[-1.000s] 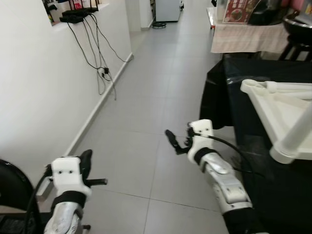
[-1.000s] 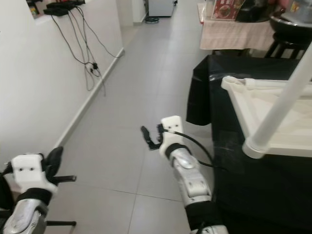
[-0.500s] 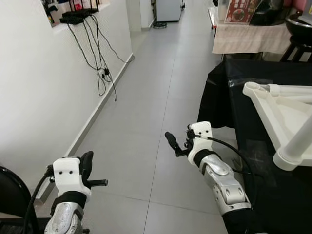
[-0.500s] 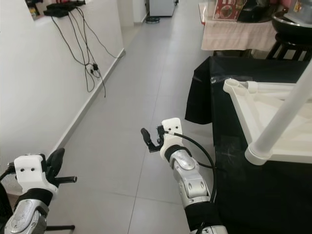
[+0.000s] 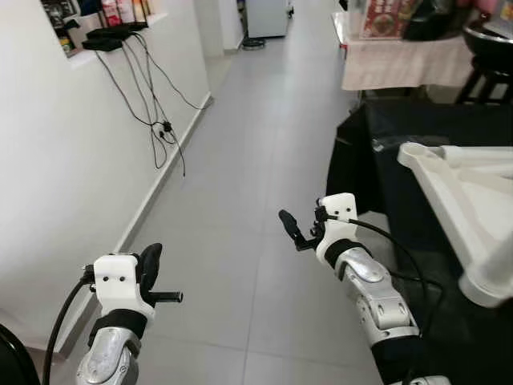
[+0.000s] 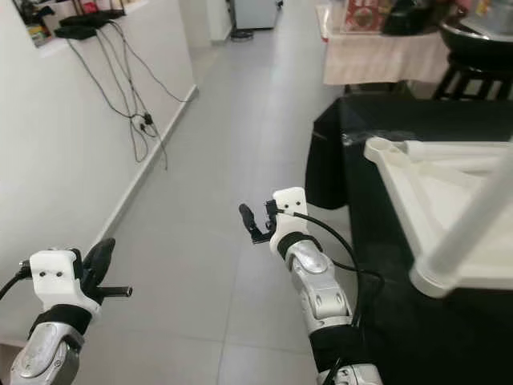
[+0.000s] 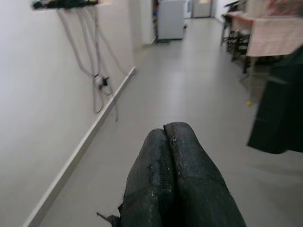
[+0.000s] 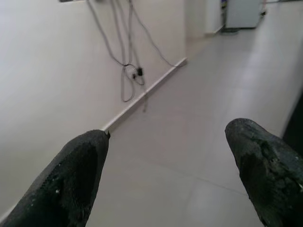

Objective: Building children table

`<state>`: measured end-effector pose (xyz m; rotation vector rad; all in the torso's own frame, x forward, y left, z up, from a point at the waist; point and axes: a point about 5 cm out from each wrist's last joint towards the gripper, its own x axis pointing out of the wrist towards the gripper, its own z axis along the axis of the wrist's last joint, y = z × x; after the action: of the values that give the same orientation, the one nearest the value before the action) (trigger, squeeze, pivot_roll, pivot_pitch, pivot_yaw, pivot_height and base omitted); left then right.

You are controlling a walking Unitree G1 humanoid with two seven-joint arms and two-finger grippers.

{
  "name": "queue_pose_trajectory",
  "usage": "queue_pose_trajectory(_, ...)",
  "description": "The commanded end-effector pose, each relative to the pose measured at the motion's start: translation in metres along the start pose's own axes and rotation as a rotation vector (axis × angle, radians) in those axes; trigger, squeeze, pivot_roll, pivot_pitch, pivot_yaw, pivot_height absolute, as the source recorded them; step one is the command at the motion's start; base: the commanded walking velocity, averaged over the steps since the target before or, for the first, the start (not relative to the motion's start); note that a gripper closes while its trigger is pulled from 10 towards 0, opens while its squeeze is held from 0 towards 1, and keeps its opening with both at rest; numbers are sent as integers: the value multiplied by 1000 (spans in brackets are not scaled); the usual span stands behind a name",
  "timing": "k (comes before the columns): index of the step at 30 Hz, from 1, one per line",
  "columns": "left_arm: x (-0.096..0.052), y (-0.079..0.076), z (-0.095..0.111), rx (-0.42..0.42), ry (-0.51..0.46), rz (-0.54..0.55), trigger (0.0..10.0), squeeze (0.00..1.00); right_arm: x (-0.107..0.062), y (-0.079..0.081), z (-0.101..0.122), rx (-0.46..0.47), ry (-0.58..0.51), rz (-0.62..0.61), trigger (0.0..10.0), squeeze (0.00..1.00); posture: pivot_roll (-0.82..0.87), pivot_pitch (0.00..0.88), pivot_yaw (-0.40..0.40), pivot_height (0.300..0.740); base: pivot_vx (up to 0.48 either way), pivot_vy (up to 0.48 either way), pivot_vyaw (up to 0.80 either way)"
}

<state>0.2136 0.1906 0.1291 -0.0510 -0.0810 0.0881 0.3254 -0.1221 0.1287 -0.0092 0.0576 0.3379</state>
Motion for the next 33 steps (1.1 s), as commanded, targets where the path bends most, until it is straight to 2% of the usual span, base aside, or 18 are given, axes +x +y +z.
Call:
queue_pose_trajectory(1, 1, 2, -1, -7, 12, 3, 10000, 0, 2, 3, 2, 8, -7, 15, 10000, 0, -65, 43, 46, 740, 352, 0, 0)
queue_pose_trajectory(33, 2, 2, -1, -5, 9, 3, 10000, 0, 4, 3, 1, 17, -4, 17, 10000, 0, -75, 41, 50, 740, 358, 0, 0)
